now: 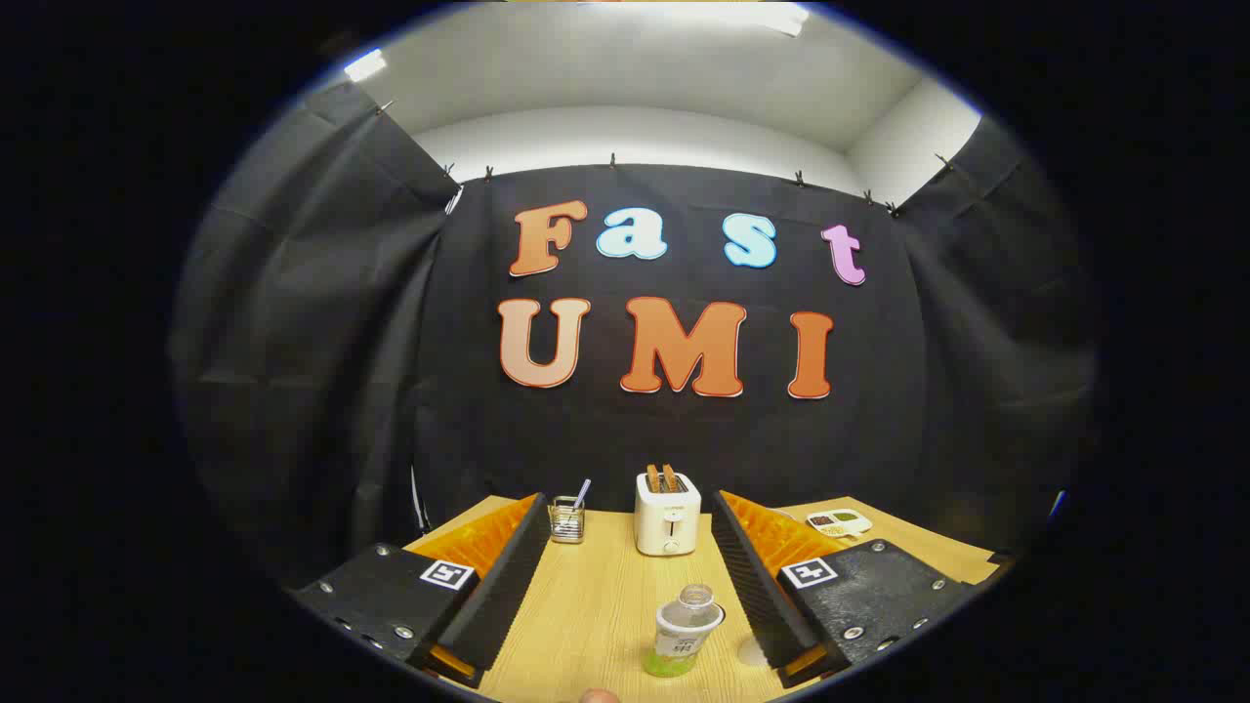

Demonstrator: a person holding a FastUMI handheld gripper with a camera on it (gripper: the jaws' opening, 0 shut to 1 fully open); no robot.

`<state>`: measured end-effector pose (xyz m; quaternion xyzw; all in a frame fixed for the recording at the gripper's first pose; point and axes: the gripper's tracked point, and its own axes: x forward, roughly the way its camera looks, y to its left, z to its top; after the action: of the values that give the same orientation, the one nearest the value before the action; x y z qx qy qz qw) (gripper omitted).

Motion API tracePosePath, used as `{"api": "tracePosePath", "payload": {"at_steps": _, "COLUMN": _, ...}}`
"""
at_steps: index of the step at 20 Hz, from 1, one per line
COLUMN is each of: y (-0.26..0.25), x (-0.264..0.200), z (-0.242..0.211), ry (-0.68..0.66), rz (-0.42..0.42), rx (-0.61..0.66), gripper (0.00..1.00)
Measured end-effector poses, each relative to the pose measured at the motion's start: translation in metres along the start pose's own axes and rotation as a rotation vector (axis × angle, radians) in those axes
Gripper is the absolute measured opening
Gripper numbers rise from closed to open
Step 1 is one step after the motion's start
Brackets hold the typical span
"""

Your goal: Take the bottle from table, then pour the juice into the cup, finally place the bottle on the coaster

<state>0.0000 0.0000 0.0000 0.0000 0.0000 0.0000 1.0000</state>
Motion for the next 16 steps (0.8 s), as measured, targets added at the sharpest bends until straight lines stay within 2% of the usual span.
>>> {"api": "tracePosePath", "payload": {"at_steps": 11, "y": -0.013, "x": 0.007, "z": -0.016, "ry": 0.039, "rz": -0.009, "rx": 0.027, "gripper": 0.98}}
{"api": "tracePosePath", "payload": {"at_steps": 16, "y": -0.022, "x": 0.010, "z": -0.027, "ry": 0.059, "rz": -0.032, "rx": -0.002, "gripper": 0.98}}
